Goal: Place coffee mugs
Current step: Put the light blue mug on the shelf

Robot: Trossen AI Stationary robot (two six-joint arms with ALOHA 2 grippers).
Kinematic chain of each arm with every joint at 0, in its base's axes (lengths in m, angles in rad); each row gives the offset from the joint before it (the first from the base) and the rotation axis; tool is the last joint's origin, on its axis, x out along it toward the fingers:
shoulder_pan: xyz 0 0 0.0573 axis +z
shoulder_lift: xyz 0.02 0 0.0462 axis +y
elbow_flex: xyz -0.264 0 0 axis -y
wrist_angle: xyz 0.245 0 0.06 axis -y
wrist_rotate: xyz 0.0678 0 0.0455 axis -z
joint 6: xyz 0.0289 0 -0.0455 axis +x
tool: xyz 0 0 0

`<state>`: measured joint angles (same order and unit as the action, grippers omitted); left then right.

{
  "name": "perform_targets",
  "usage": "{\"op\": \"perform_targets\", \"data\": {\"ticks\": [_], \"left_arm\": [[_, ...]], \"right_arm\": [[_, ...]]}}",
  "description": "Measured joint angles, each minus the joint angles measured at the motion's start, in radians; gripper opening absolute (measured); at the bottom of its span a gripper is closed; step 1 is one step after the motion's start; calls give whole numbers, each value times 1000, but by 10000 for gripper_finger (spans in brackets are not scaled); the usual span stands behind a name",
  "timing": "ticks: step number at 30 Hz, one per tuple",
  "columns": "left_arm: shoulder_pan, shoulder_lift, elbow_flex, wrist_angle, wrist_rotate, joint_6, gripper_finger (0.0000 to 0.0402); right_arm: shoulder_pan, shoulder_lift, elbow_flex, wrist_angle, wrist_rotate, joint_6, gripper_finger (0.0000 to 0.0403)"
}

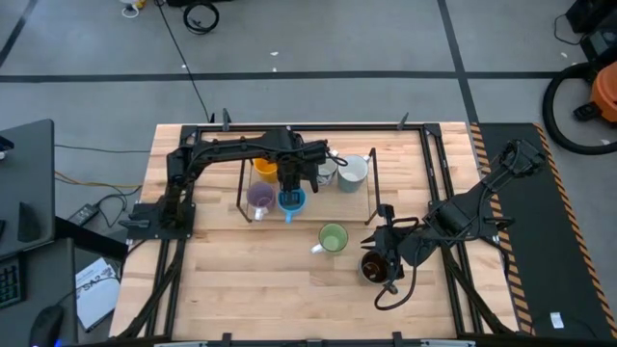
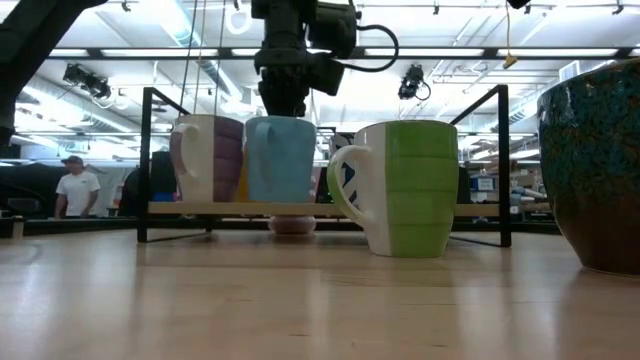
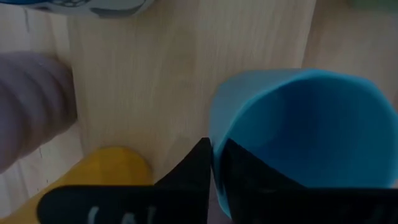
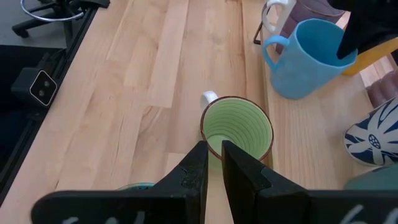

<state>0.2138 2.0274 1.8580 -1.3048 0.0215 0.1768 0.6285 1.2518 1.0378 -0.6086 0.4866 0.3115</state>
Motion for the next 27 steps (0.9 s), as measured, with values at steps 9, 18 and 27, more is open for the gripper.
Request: {"op": "perform_targets", "data": {"ticks": [9, 18, 27], "left_arm": [[0, 1, 0, 3, -26, -8, 109], [-5, -1, 49, 1, -55, 16, 151], [-16, -4, 178, -44, -47, 17, 151]], "right_arm": [[0, 0, 0, 0, 0, 0, 52], [0, 0, 0, 0, 0, 1, 52], [0, 0, 0, 1, 0, 1, 52]]}}
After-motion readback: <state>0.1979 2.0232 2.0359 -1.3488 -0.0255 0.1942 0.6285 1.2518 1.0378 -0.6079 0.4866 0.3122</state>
